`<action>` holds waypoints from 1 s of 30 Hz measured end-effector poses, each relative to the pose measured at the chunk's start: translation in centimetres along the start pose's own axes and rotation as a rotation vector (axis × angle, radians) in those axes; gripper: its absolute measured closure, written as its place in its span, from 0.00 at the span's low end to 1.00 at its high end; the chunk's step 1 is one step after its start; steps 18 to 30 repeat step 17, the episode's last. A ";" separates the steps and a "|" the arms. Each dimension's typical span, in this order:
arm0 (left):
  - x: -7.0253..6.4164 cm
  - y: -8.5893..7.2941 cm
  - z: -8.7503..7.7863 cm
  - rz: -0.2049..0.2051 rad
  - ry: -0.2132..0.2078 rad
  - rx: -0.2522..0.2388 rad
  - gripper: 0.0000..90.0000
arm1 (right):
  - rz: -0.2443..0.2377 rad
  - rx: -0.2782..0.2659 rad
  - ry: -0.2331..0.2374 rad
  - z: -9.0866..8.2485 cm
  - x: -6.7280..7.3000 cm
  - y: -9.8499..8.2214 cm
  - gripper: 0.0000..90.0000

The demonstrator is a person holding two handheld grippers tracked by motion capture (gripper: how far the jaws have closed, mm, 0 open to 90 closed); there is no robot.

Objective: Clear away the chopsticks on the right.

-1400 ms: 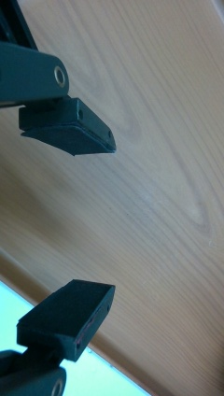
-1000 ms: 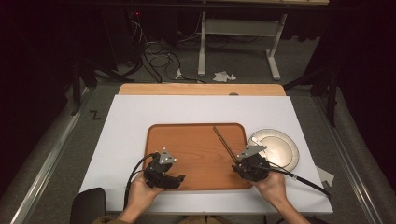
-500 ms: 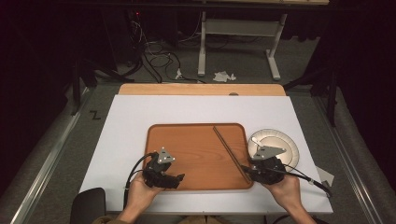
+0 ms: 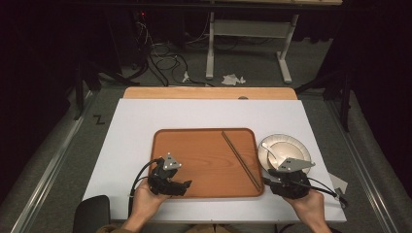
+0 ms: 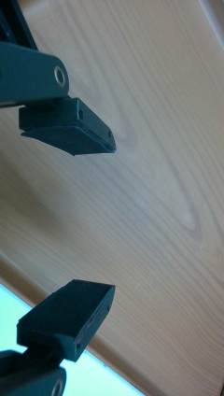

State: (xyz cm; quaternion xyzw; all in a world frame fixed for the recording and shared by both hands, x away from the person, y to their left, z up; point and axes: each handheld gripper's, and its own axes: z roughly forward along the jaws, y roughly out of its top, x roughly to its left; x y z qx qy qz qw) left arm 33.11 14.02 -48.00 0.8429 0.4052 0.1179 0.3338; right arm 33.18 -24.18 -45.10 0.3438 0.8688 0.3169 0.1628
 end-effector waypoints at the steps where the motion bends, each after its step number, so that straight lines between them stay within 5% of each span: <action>1: 0.0 0.0 0.0 0.000 0.001 -0.001 0.30 | -0.004 -0.004 0.001 0.1 0.2 -0.1 0.67; 6: -0.1 0.0 -0.1 0.004 0.001 -0.005 0.30 | -0.024 0.037 0.002 1.0 0.8 -0.5 0.67; 30: 0.0 0.0 -0.1 0.005 0.003 -0.002 0.30 | -0.046 0.043 -0.004 1.7 1.4 -0.9 0.63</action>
